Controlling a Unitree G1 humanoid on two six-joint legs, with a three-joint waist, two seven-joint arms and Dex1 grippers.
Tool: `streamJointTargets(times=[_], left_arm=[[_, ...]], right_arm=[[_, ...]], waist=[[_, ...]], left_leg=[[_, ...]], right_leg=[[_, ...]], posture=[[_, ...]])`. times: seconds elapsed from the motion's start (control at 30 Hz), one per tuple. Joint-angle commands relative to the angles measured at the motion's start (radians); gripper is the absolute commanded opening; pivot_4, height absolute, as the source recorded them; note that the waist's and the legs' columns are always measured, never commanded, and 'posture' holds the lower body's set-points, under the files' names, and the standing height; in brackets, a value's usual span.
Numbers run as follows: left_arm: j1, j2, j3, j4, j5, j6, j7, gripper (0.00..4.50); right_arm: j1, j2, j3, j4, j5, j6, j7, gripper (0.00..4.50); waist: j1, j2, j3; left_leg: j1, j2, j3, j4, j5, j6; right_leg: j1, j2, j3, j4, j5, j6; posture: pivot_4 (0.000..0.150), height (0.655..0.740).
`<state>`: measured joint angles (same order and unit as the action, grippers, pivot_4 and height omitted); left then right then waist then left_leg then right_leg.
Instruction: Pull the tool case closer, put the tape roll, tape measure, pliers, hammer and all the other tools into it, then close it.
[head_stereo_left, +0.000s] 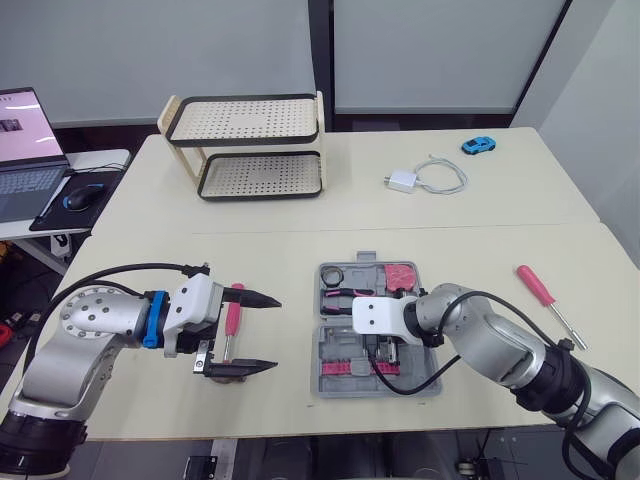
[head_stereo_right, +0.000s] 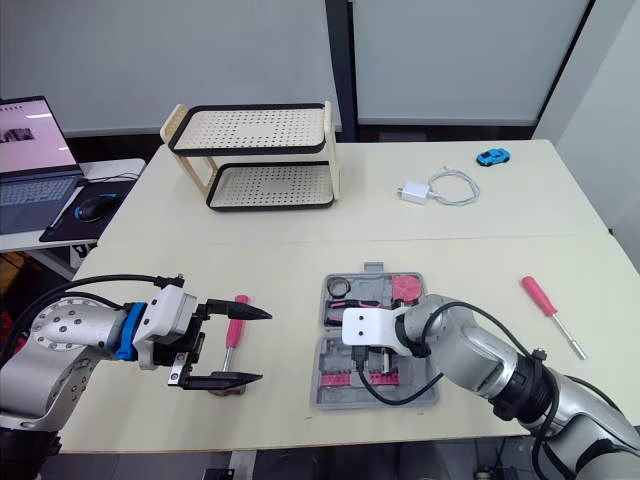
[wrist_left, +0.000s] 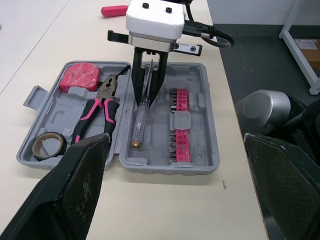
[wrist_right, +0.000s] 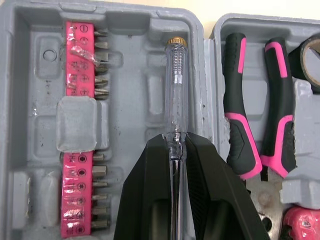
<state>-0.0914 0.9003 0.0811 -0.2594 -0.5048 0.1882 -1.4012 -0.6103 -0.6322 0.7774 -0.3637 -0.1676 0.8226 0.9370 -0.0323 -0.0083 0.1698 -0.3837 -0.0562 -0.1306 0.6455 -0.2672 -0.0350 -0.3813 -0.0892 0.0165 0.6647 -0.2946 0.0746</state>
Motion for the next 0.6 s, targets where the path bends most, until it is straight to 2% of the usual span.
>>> streamJointTargets(times=[0.03, 0.6], left_arm=[[0.006, 0.012, 0.014, -0.008, 0.001, -0.014, -0.002, 4.5], [0.014, 0.017, 0.017, -0.006, 0.008, -0.018, -0.011, 4.5]], right_arm=[[-0.022, 0.022, -0.001, 0.002, -0.023, -0.025, 0.002, 0.16], [-0.007, 0.061, 0.004, 0.026, -0.065, -0.044, 0.016, 0.16]], waist=[[0.0, 0.0, 0.0], [0.0, 0.0, 0.0]], left_leg=[[0.0, 0.0, 0.0, 0.0, 0.0, 0.0], [0.0, 0.0, 0.0, 0.0, 0.0, 0.0]], right_leg=[[0.0, 0.0, 0.0, 0.0, 0.0, 0.0], [-0.001, 0.0, 0.0, 0.0, 0.0, 0.0]], posture=[[0.15, 0.74], [0.15, 0.74]])
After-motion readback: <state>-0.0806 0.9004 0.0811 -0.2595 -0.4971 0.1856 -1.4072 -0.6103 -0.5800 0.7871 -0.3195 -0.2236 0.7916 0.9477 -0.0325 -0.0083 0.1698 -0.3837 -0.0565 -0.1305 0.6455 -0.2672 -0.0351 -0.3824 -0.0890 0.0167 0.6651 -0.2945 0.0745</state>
